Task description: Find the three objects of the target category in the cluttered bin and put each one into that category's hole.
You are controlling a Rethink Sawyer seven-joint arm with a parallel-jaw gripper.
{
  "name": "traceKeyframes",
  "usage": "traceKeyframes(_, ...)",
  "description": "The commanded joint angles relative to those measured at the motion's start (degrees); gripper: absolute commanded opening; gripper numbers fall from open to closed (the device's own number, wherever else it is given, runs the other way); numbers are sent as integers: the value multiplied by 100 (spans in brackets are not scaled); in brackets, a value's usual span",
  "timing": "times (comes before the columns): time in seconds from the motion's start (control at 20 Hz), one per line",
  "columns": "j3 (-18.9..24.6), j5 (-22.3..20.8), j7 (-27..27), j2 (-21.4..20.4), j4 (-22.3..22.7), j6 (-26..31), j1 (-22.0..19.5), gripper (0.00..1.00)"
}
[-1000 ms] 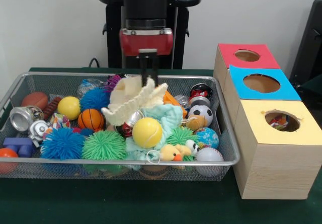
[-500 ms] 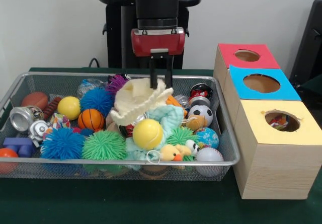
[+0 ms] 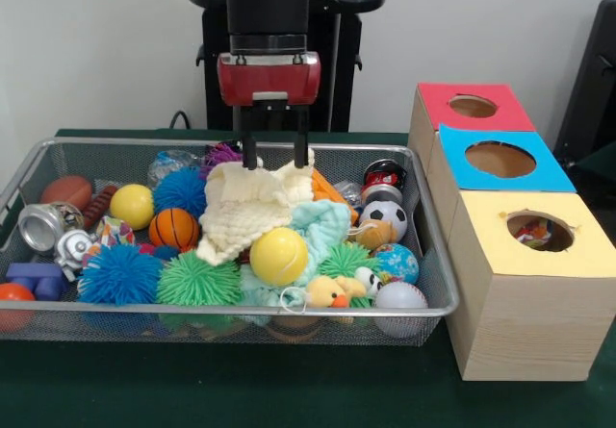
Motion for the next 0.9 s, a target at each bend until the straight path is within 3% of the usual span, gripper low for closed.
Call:
traceKeyframes(0.05,208,35,679,165,226,-149,-194,100)
traceKeyframes(0.3,416,-131,104,-356,59,255,-727,100)
traceKeyframes(0.6,581,-520,-390,-225,-284,279,-1315,100)
traceKeyframes(0.9,632,-903,-436,1,-496,156,-1539,100)
